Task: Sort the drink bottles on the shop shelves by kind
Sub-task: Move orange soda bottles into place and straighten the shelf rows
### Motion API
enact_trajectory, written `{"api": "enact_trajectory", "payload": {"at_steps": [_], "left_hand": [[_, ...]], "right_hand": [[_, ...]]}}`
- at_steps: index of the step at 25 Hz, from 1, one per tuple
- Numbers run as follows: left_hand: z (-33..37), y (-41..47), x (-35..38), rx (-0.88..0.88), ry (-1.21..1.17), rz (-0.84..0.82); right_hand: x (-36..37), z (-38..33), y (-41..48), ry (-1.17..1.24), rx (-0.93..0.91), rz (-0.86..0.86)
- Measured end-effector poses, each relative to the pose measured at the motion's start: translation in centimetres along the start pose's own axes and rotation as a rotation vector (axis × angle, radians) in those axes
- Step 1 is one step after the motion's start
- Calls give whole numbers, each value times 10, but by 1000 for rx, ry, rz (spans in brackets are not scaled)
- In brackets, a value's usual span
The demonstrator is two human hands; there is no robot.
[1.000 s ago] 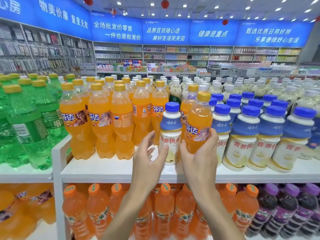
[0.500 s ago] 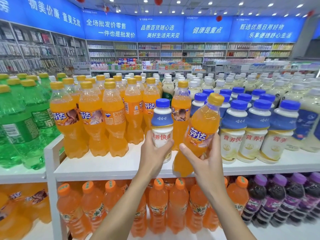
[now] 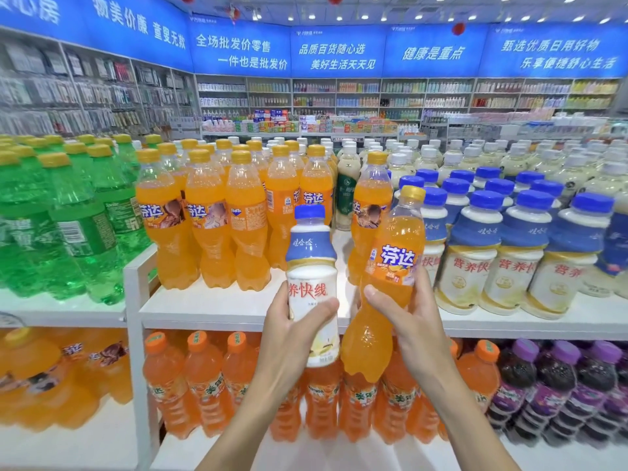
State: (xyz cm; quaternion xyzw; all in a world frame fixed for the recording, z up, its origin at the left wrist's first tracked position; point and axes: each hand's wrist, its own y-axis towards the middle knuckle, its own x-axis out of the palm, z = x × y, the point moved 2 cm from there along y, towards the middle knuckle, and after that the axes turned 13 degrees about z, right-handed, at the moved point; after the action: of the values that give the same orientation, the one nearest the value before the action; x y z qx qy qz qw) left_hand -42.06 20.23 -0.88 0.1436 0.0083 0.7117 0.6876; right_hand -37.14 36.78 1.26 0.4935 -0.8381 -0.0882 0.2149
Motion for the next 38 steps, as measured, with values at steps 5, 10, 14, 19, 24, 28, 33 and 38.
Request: {"api": "enact_trajectory", "payload": {"at_steps": [5, 10, 14, 19, 24, 28, 33, 38], "left_hand": [[11, -8, -28, 30, 28, 57], [23, -6, -52, 46, 26, 83], [23, -3, -64, 45, 28, 133], [26, 2, -70, 70, 10, 177], [29, 1, -70, 92, 19, 185], [28, -1, -70, 100, 6, 180], [26, 2, -66, 98, 1, 170], [23, 2, -59, 78, -19, 158]], "right_hand": [[44, -3, 22, -95, -96, -47], [100, 10, 63, -157, -83, -100], [127, 30, 71, -220, -49, -163], [141, 48, 75, -185, -20, -144], [143, 48, 77, -246, -42, -103], [135, 60, 72, -458, -150, -2], [131, 63, 66, -462, -169, 71], [133, 65, 68, -459, -185, 69]]}}
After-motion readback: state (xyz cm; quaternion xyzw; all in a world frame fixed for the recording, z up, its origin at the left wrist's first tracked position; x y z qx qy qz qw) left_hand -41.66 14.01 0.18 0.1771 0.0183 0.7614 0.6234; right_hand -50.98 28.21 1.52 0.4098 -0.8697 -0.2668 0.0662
